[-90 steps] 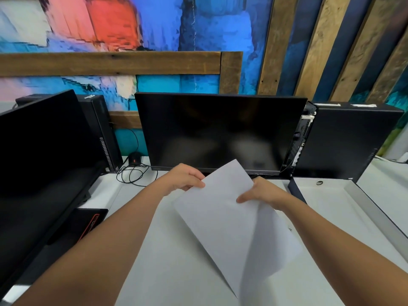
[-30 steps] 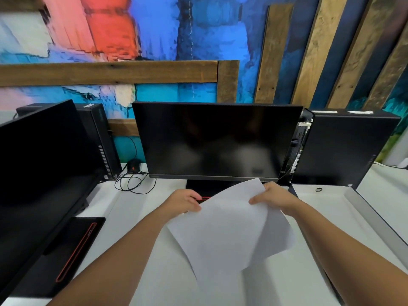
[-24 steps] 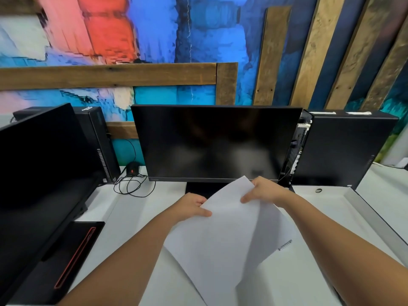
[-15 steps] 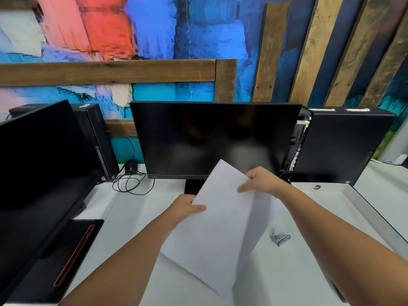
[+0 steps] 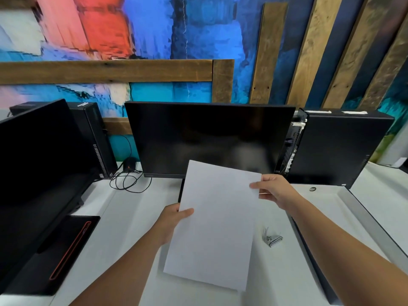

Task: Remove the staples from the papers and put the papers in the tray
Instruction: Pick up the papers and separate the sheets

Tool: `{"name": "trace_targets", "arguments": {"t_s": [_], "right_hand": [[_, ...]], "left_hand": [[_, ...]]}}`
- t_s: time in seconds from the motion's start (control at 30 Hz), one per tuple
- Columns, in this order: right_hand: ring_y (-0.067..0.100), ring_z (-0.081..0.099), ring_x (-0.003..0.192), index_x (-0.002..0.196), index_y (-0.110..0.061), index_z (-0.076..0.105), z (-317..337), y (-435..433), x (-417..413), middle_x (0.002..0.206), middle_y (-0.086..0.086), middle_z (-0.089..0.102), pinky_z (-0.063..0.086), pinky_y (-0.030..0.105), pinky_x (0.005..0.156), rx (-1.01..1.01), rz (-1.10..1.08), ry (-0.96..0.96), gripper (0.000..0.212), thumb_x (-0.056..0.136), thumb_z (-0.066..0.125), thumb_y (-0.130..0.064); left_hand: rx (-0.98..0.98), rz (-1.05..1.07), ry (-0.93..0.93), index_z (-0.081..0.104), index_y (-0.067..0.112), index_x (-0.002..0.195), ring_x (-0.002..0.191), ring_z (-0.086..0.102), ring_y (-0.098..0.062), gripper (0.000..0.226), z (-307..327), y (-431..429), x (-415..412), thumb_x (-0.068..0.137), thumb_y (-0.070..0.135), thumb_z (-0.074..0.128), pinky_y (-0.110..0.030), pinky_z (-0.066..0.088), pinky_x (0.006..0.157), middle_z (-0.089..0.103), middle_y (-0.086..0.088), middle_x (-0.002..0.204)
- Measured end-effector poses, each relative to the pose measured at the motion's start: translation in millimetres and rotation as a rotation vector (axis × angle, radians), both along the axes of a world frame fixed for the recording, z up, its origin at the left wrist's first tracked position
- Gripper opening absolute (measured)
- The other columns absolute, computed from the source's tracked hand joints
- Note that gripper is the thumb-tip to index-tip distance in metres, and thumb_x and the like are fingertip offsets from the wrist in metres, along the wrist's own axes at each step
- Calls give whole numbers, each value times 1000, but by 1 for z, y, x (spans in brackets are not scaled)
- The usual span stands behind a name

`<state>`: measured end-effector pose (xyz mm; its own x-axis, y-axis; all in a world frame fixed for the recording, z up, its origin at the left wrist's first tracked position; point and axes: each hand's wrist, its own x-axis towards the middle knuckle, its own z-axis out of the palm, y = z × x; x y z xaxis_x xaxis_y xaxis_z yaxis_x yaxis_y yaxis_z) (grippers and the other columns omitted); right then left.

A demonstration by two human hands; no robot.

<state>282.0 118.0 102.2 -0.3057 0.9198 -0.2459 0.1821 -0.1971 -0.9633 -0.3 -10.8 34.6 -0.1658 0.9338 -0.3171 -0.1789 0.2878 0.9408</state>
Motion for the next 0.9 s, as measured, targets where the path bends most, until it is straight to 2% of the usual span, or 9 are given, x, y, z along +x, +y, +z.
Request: {"name": "trace_targets", "arguments": {"t_s": [0.13,0.27,0.37,0.47,0.57,0.63,0.7,0.8,0.9], "right_hand": [[22,63,71,77,-4,70,-5,1,0,89,15,71,54,25,62,10,-21,12,6,73,75,-2],[23,60,71,69,-5,68,-6,1,-2,84,16,67,53,23,59,29,4,7,9,73,75,-2],[19,60,64,50,-16,65,-6,0,-3,72,8,67,52,23,61,39,20,-4,29,74,75,-2],[18,65,65,65,-12,70,-10,2,-4,79,10,71,53,23,60,22,28,2,16,75,73,1],[22,67,74,82,-6,71,-17,2,-6,91,14,72,55,30,70,13,16,-16,7,78,70,-1],[23,66,75,80,-9,70,-22,1,-8,89,12,72,54,31,71,0,11,-3,2,82,68,-9],[23,65,75,82,-11,69,-30,2,-6,83,9,70,54,33,72,-23,-56,-4,14,87,66,-24],[23,62,75,92,-6,66,-52,4,6,84,10,65,53,33,68,-59,-220,-161,27,91,59,-31],[24,57,71,88,-2,58,-82,5,24,80,11,58,52,35,63,-147,-258,-459,15,91,56,-17]], "left_hand": [[-9,-21,-19,70,1,102,94,70,-31,21,0,-4,0,82,5,69,-37,55,81,73,-15,102],[-53,-63,-41,70,3,106,97,69,-33,40,-2,-5,0,68,11,79,-41,54,88,73,-16,105],[-68,-75,-47,69,5,109,101,68,-34,44,-8,-5,5,67,15,80,-47,52,94,72,-15,107],[-35,-42,18,69,8,108,101,68,-31,30,-12,-4,9,79,12,75,-47,52,93,73,-11,107],[-19,-1,50,70,9,106,97,70,-28,23,-14,-3,14,83,10,71,-41,54,87,74,-9,103],[-24,20,59,70,9,105,97,70,-29,23,-18,-4,15,83,10,71,-40,54,86,74,-10,103],[-32,45,59,70,7,106,98,69,-30,24,-22,-4,14,82,10,71,-41,54,87,73,-12,105],[-36,63,52,70,7,105,98,69,-32,24,-25,-5,12,82,10,71,-45,53,90,73,-13,104],[-45,86,53,71,8,103,98,68,-33,22,-28,-5,12,82,11,72,-47,52,92,73,-13,104]]}}
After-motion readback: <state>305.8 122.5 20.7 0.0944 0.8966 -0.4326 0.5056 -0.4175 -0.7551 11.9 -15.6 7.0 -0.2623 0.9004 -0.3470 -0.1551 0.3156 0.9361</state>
